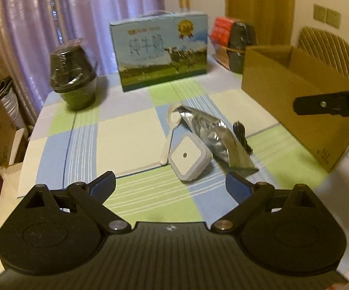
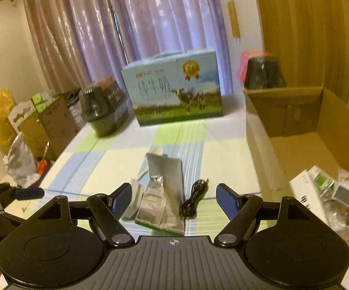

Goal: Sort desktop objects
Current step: 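Move both tools back to the night light and cable on the table, then grasp the white square night light with the left tool while the right tool grasps the black cable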

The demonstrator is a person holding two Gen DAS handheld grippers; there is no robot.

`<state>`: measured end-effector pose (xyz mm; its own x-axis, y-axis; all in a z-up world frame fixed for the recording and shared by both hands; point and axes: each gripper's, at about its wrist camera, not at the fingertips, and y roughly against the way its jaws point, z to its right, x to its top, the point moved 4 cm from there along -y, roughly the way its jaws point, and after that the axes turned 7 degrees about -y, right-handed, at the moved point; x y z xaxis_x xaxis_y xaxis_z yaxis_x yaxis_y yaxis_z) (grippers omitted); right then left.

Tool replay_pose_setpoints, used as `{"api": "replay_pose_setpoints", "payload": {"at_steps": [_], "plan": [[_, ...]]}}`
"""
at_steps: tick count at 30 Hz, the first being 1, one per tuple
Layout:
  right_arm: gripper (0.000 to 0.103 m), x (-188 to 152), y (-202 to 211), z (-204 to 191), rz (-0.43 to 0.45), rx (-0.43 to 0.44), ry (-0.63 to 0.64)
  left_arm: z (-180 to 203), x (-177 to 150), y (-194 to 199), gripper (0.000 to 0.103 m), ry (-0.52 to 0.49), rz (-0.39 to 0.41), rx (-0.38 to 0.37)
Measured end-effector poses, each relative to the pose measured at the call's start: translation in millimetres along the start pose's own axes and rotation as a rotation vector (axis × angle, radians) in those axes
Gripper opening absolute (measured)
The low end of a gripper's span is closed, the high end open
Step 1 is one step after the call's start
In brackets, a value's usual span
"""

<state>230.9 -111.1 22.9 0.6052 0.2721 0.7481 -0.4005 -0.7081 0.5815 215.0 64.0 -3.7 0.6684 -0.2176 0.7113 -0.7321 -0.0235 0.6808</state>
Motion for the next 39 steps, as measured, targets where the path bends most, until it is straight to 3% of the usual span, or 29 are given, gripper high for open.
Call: {"api": "replay_pose_setpoints", "payload": {"at_steps": [4,9,18,20,25,35,39], "plan": [[0.074,-5,-15,5,-0.016,-0.013,0.010,-4,-5,-19,0.096,-0.001,-0.037,-0.041],[0.074,-9,-38,16,-0.061,-0.029,-0.005,-13,-7,-38,0.096,0.100,-0.088,-0.085],[0.073,-8,-76,27,-0.132,-0.047,0.009,-16,9,-56,0.096,0.151,-0.097,-0.047],[0.069,-10,-85,29,-0.155,-0.049,0.008,-17,11,-61,0.096,0.175,-0.103,-0.046],[0.044,-13,-108,36,-0.214,-0.060,0.007,-22,9,-77,0.089,0.218,-0.133,-0.034],[0.041,-19,-139,39,-0.273,-0.066,0.020,-21,12,-98,0.089,0.289,-0.136,-0.076],[0.033,-23,-145,41,-0.296,-0.067,0.027,-19,13,-107,0.089,0.359,-0.134,-0.131]]}}
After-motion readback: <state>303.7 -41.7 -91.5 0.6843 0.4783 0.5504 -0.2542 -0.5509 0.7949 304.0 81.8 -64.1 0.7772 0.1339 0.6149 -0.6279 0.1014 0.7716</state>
